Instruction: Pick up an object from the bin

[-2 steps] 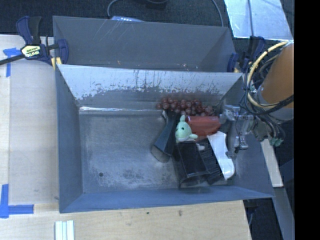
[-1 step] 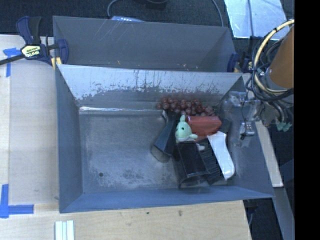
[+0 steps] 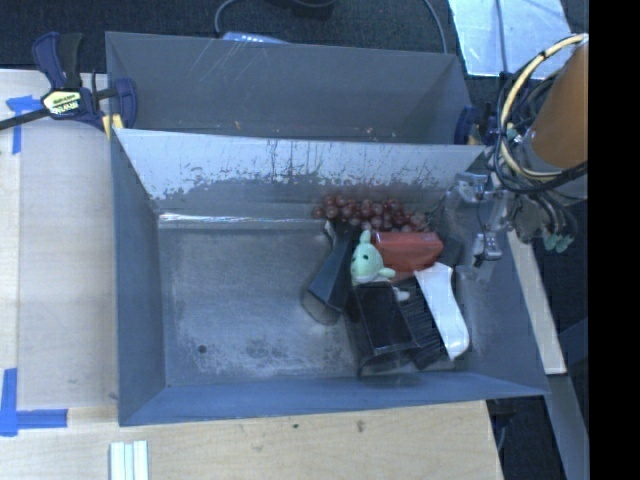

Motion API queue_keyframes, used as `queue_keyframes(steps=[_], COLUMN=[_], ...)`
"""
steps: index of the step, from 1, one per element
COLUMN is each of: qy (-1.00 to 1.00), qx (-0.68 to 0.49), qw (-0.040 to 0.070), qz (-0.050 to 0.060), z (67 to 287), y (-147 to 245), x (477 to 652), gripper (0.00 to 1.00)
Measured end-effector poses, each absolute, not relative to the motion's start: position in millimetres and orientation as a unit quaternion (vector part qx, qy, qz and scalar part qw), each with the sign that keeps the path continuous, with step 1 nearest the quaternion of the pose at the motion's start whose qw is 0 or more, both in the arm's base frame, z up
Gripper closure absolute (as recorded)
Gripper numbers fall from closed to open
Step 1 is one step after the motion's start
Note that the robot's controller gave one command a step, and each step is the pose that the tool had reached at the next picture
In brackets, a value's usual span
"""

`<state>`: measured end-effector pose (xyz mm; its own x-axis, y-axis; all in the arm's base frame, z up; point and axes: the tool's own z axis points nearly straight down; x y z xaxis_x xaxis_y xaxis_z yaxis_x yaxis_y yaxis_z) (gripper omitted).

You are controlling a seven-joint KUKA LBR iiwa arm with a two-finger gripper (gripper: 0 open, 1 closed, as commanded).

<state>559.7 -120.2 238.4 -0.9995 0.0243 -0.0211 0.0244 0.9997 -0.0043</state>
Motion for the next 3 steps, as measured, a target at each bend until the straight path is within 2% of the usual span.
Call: queue_keyframes(steps=[1,2,3], qy=[1.0,0.999,1.0], qx=[0.014,-0.035,-0.022], qw=[0.004,0.011,0.015], qz=[-0.001,-0.003,-0.002], z=[173,123,103], y=[-105,-85,-78], x=[562.7,573.3,578.4], gripper=[0.0,0.0,0.0])
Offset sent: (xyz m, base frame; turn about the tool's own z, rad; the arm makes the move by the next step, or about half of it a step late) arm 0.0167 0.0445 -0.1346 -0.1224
